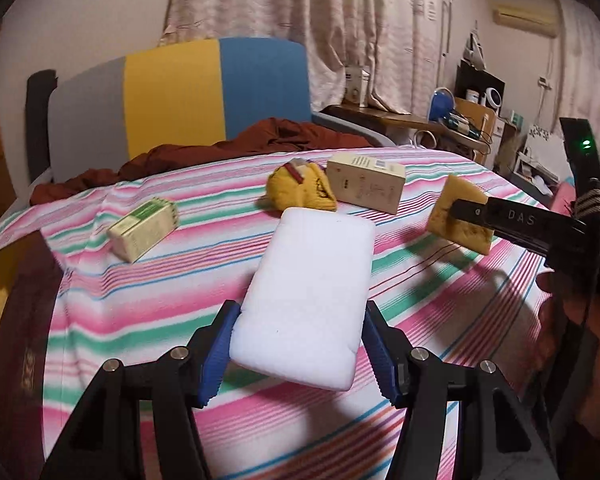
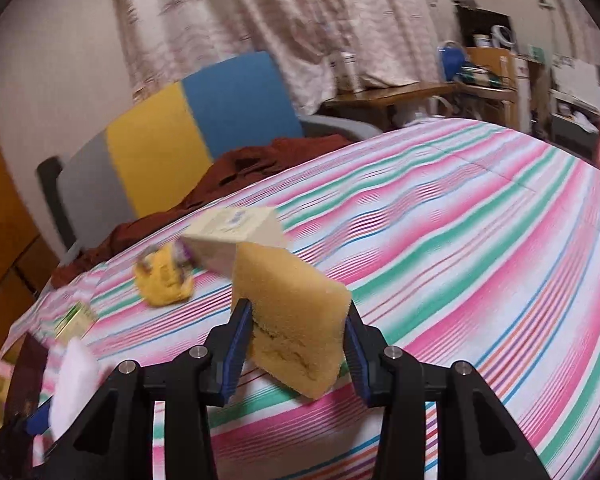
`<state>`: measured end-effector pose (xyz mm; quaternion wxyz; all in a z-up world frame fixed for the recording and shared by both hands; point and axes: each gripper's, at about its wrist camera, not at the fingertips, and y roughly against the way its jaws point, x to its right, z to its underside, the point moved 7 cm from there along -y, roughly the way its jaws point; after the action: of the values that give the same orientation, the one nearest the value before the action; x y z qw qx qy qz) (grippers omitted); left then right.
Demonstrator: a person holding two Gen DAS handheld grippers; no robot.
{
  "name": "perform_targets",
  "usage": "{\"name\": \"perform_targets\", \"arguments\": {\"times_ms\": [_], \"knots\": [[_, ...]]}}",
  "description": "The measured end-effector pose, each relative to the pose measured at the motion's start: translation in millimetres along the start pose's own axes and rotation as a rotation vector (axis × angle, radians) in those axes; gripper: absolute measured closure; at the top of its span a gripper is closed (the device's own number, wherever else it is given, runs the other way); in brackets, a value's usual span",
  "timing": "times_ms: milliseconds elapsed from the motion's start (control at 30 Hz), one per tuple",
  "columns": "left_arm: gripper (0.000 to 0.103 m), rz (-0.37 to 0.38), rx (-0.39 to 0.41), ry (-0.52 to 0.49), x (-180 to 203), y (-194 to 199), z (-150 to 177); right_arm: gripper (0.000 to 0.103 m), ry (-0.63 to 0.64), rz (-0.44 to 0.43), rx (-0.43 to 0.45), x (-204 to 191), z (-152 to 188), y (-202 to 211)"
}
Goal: Organize objects
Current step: 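Grasp the white melamine sponge with the left tool while the right tool holds its sponge, then carry the white sponge and yellow sponge to the gold tray and release them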
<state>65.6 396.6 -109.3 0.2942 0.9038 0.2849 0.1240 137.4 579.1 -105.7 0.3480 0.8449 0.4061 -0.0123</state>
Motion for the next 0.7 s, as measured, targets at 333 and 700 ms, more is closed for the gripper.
{"name": "perform_targets", "arguments": {"times_ms": [333, 700], "knots": [[0.042, -0.007, 0.006, 0.11, -25.5, 16.3, 20.6, 0.059, 0.005, -0.089, -0.042, -65.6, 40.8, -2.8], [0.041, -0.021, 0.08, 0.218, -72.1, 80.1, 21.0, 0.059, 0.037, -0.038, -0.031, -66.4, 44.4, -4.8]]}}
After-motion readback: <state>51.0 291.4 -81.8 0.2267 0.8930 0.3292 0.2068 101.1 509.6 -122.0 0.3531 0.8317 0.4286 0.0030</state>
